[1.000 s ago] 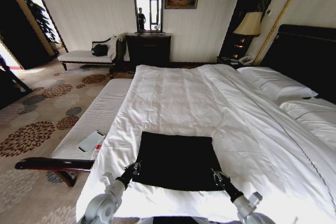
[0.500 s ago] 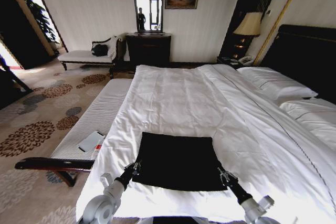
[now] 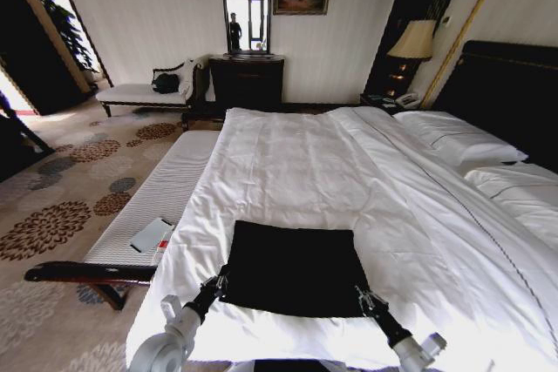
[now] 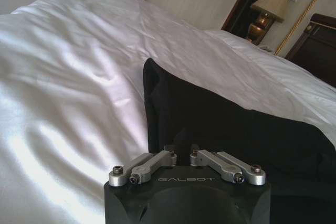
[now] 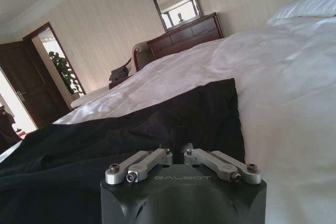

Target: Fold the clothes on the bed.

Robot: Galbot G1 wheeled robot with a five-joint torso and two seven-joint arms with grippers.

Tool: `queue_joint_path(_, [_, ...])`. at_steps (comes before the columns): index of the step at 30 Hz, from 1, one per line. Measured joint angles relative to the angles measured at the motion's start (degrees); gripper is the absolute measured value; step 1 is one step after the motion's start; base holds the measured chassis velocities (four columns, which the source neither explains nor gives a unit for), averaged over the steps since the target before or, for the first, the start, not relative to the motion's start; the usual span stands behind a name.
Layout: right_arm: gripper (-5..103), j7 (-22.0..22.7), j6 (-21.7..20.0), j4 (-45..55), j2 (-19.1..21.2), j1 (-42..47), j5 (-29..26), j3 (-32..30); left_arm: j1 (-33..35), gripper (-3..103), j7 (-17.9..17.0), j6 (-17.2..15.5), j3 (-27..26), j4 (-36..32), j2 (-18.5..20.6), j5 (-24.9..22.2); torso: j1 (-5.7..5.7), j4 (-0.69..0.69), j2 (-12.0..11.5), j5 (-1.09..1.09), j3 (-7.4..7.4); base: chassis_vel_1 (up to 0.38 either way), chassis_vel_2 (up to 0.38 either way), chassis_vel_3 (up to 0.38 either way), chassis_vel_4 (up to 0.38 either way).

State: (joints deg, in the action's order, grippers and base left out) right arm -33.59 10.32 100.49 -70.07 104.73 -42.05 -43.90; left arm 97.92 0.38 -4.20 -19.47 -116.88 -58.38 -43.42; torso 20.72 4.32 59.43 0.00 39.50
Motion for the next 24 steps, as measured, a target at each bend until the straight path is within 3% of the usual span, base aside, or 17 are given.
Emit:
queue_joint_path(1, [7,0.0,0.0,0.0,0.0,0.0,0.0,0.0,0.0,7,0.0,0.0,0.0,0.0,0.0,0.0,0.0,0.0,0.0,0.0,0.0,0.0,0.0,0.0,0.0])
queue_joint_path(6, [28,-3.93,1.12,-0.19,-0.21,0.83,-0.96,-1.57,1.26,28,0.0,0.16,-0.04,-0.53,-0.18,2.0,0.0,0.01,0.0,0.0,0.0,0.0,0.0,0.0,0.0])
queue_joint_path(8, [28,-4.61,1.29,-0.14,-0.35,0.98,-1.11,-1.79,1.44,34,0.0,0.15,-0.09,-0.72,-0.16,2.11,0.0,0.01,0.0,0.0,0.0,0.0,0.0,0.0,0.0])
queue_joint_path(9, [38,-6.17,1.66,0.12,-0.79,1.43,-1.45,-2.4,1.91,39,0.0,0.16,-0.33,-1.38,-0.09,2.47,0.0,0.01,0.0,0.0,0.0,0.0,0.0,0.0,0.0])
queue_joint_path(11, [38,-6.82,1.78,0.49,-1.05,1.73,-1.95,-2.91,2.3,44,0.0,0.16,-0.63,-2.09,-0.02,2.65,0.0,0.02,0.0,0.01,0.0,0.0,0.0,0.0,0.0])
queue_joint_path(13, [50,-6.99,1.57,1.33,-1.23,2.09,-3.37,-3.77,2.85,50,0.01,0.16,-1.36,-3.22,0.04,2.78,0.0,0.02,0.0,0.01,0.0,0.0,0.0,0.0,0.0])
queue_joint_path(15, [61,-6.08,-0.19,2.59,-1.07,2.77,-6.59,-5.05,3.47,62,0.02,0.16,-2.87,-4.27,0.25,2.75,0.0,0.01,0.0,0.01,0.0,0.0,0.0,0.0,0.0])
queue_joint_path(18, [67,-4.81,-1.23,2.65,0.01,2.83,-8.96,-6.5,3.38,67,0.02,-0.06,-4.69,-4.81,0.31,1.05,0.0,0.02,0.0,0.01,0.0,0.0,0.0,0.0,0.0])
queue_joint_path(22, [89,0.88,-6.41,2.55,7.0,0.33,-16.95,-9.12,-1.44,89,0.02,-1.94,-7.55,-4.46,0.83,-3.8,-0.01,0.01,0.0,0.0,0.0,0.0,0.0,0.0,0.0])
queue_joint_path(23, [89,0.88,-6.41,2.55,7.0,0.33,-16.95,-9.12,-1.44,89,0.02,-1.94,-7.55,-4.46,0.83,-3.8,-0.01,0.01,0.0,0.0,0.0,0.0,0.0,0.0,0.0])
queue_joint_path(24, [94,4.29,-9.21,2.68,10.3,-1.22,-20.69,-9.17,-4.47,94,0.02,-3.33,-7.8,-3.67,1.52,-5.35,0.0,0.01,0.0,0.0,0.0,0.0,0.0,0.0,0.0])
